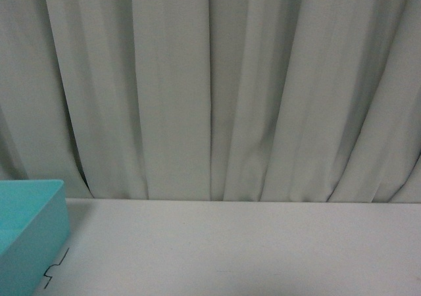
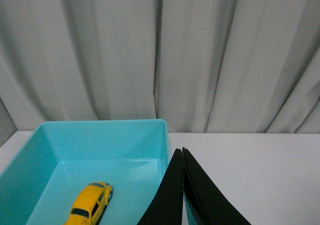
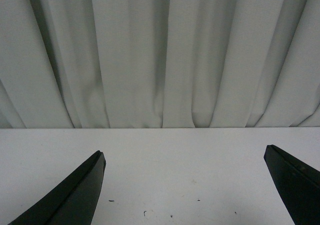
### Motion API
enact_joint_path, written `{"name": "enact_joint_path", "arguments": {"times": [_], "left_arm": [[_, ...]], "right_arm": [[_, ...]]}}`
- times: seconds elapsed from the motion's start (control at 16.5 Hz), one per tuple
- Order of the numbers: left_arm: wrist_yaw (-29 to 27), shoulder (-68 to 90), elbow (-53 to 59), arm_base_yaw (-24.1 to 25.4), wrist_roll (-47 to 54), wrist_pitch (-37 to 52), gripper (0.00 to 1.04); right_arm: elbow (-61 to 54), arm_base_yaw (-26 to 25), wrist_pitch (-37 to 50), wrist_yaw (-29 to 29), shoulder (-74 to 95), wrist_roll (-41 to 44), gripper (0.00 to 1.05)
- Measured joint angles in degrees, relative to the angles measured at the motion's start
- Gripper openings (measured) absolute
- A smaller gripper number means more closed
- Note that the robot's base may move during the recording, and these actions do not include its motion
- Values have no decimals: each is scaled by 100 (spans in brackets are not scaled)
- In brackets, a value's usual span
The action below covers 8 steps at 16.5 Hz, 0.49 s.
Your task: Wind up and store yellow beetle toy
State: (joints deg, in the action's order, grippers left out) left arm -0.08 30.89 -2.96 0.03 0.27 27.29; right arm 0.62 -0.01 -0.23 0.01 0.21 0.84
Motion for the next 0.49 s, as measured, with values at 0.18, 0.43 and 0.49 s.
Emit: {"name": "enact_joint_path", "arguments": {"times": [0.18, 0.43, 0.49], "left_arm": [[9, -409, 243, -4, 0, -142, 2], [4, -1134, 243, -4, 0, -767, 2], [4, -1274, 243, -4, -2, -942, 2]], "right_arm": [[0, 0, 2, 0, 0, -2, 98], [0, 0, 2, 0, 0, 0, 98], [0, 0, 2, 0, 0, 0, 98]]}}
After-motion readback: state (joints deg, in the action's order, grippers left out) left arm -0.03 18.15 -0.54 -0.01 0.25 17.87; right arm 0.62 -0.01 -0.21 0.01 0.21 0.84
